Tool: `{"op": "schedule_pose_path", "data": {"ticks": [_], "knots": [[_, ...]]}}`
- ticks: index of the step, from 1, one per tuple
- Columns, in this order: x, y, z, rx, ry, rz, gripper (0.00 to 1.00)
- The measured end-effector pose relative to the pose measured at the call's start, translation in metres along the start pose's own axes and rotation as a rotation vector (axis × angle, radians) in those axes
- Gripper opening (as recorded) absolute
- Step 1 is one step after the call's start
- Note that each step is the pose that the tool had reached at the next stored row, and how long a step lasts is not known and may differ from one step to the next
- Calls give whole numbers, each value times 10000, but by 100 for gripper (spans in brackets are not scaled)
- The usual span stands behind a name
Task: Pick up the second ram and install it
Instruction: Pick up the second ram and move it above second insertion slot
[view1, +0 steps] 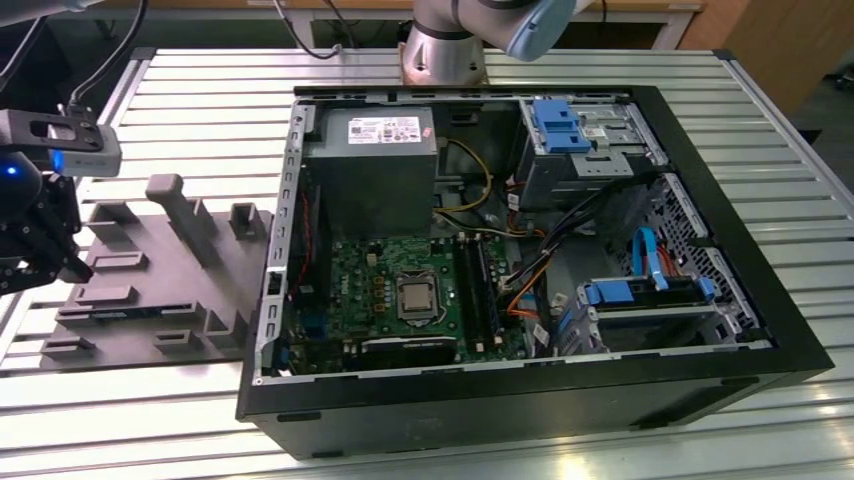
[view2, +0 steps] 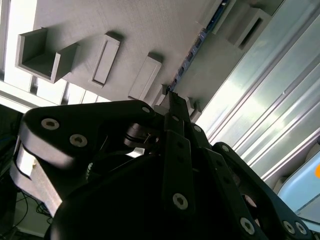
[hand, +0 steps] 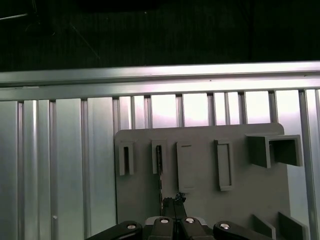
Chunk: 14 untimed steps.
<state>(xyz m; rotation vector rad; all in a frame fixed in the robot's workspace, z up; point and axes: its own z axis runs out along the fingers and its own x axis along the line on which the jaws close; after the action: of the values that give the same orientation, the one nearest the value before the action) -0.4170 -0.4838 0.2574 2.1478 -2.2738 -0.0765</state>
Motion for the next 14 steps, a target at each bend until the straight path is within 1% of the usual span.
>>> {"op": "schedule_pose_path", "data": {"ticks": [6,8,14], "knots": [[0,0,11,0,0,-7,11],[1,-2,44,0,1,-28,11],[1,-2,54,-1,1,-31,11]]}}
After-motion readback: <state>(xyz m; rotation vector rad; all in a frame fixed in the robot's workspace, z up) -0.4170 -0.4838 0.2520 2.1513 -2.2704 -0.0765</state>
